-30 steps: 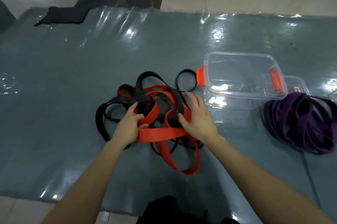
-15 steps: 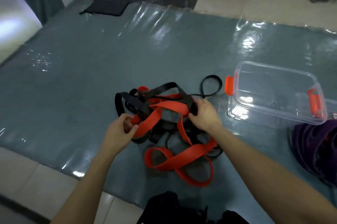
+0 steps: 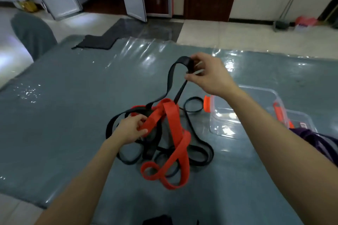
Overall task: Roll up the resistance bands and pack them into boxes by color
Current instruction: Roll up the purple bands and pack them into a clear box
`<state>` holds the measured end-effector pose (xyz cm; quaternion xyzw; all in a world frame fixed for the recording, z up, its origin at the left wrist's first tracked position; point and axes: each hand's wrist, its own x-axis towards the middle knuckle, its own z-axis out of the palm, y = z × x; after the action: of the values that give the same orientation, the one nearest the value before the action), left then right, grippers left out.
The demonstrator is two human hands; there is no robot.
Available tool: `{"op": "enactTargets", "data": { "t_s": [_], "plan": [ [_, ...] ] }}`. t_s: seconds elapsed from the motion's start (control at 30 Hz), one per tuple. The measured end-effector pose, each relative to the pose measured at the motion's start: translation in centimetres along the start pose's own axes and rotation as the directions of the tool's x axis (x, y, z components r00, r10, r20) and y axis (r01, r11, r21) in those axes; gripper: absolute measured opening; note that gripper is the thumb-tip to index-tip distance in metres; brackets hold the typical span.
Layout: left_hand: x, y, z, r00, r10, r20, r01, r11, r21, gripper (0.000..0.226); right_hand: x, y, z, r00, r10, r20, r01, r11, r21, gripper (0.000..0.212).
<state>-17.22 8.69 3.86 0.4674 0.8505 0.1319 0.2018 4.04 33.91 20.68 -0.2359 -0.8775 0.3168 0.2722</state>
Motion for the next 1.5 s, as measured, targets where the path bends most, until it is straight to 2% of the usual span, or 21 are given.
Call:
{"op": "enactTargets", "data": {
  "t_s": [0.13,0.27,0.33,0.4,0.5,0.57,0.63,0.67,0.73,0.8,0.87,0.9,0.93,1.0,1.03,1.1,1.13,1.23,1.27,1.33,1.5],
  "plan": [
    [0.5,1.5,-0.3,0.985,-0.034,-0.169,0.004,0.984,-0.176,0.034,0.7,-2.2,-3.7,1.0,-0.027,-0.014,0.026,0.999,-0.029,0.038],
    [-0.2,4.5,-1.8,0.885,-0.079,-0.458,-0.094,0.935,-0.343,0.036,0.0,-3.9,-6.7,0.988,0.004,-0.155,0.011,0.995,0.098,0.044],
    [-0.8,6.6,-3.5,0.872,-0.06,-0.487,-0.177,0.887,-0.427,0.061,-0.8,-4.9,-7.5,0.997,0.0,-0.082,0.004,0.999,0.049,0.046],
    [-1.5,9.3,-5.2,0.916,-0.037,-0.4,-0.174,0.86,-0.48,0.101,-1.1,-6.6,-9.1,0.996,-0.075,-0.039,0.076,0.997,0.005,0.043],
    [-1.7,14.7,-7.0,0.962,0.047,-0.27,-0.184,0.84,-0.51,0.135,-1.1,-10.5,-12.7,0.971,-0.193,-0.144,0.197,0.98,0.014,0.038],
    [-1.4,18.7,-8.0,0.967,0.094,-0.235,-0.203,0.843,-0.498,0.114,-1.3,-12.6,-14.9,0.948,-0.244,-0.203,0.261,0.964,0.057,0.037],
    [-1.2,21.8,-8.6,0.969,0.13,-0.21,-0.221,0.84,-0.495,0.051,-1.5,-13.4,-16.3,0.938,-0.271,-0.215,0.289,0.955,0.057,0.037],
    [-1.2,22.8,-9.0,0.968,0.135,-0.21,-0.224,0.841,-0.492,0.032,-1.7,-13.2,-17.1,0.937,-0.267,-0.224,0.284,0.958,0.048,0.036],
    [-1.6,23.6,-10.3,0.956,0.074,-0.284,-0.217,0.829,-0.516,0.039,-2.1,-11.3,-18.7,0.943,-0.189,-0.275,0.22,0.972,0.087,0.033],
    [-2.3,23.5,-12.6,0.883,-0.062,-0.465,-0.254,0.771,-0.584,0.031,-2.9,-8.4,-20.0,0.954,-0.063,-0.292,0.11,0.983,0.148,0.031],
    [-3.4,23.1,-15.1,0.713,-0.159,-0.683,-0.338,0.776,-0.534,0.015,-3.9,-5.7,-20.1,0.966,0.027,-0.257,0.025,0.98,0.198,0.028],
    [-4.0,23.2,-16.3,0.663,-0.142,-0.735,-0.356,0.804,-0.477,0.011,-4.4,-4.7,-19.8,0.97,0.06,-0.237,0.002,0.968,0.251,0.027],
    [-4.7,23.4,-17.2,0.675,-0.077,-0.733,-0.346,0.845,-0.407,0.013,-4.9,-4.0,-19.4,0.972,0.087,-0.217,-0.018,0.952,0.305,0.026],
    [-6.1,23.5,-18.4,0.794,0.055,-0.605,-0.242,0.942,-0.231,0.005,-5.8,-3.1,-18.2,0.978,0.126,-0.167,-0.058,0.931,0.359,0.029],
    [-6.7,23.3,-18.8,0.79,0.073,-0.609,-0.211,0.965,-0.158,0.004,-6.2,-2.7,-17.7,0.979,0.146,-0.14,-0.083,0.922,0.378,0.034],
    [-7.8,22.7,-19.3,0.663,0.038,-0.748,-0.223,0.963,-0.149,0.01,-6.9,-1.9,-16.7,0.987,0.142,-0.071,-0.103,0.913,0.395,0.045],
    [-8.3,22.8,-19.3,0.659,0.043,-0.751,-0.213,0.968,-0.131,0.012,-7.1,-1.6,-16.2,0.994,0.106,-0.026,-0.09,0.931,0.354,0.05],
    [-9.4,22.9,-18.0,0.864,0.164,-0.475,-0.128,0.986,0.107,0.011,-8.1,-2.3,-14.4,0.978,0.005,0.211,-0.042,0.984,0.172,0.09],
    [-9.8,22.8,-17.6,0.887,0.161,-0.432,-0.113,0.985,0.133,0.01,-8.4,-2.8,-13.7,0.962,-0.014,0.271,-0.03,0.987,0.16,0.104],
    [-10.5,22.8,-17.3,0.871,0.162,-0.464,-0.116,0.985,0.125,0.013,-8.9,-3.7,-11.9,0.949,-0.05,0.31,-0.018,0.977,0.214,0.11],
    [-11.2,23.7,-17.7,0.884,0.184,-0.429,-0.115,0.977,0.181,0.025,-9.5,-4.7,-7.3,0.874,-0.039,0.484,-0.034,0.989,0.142,0.091]
  ]
}}
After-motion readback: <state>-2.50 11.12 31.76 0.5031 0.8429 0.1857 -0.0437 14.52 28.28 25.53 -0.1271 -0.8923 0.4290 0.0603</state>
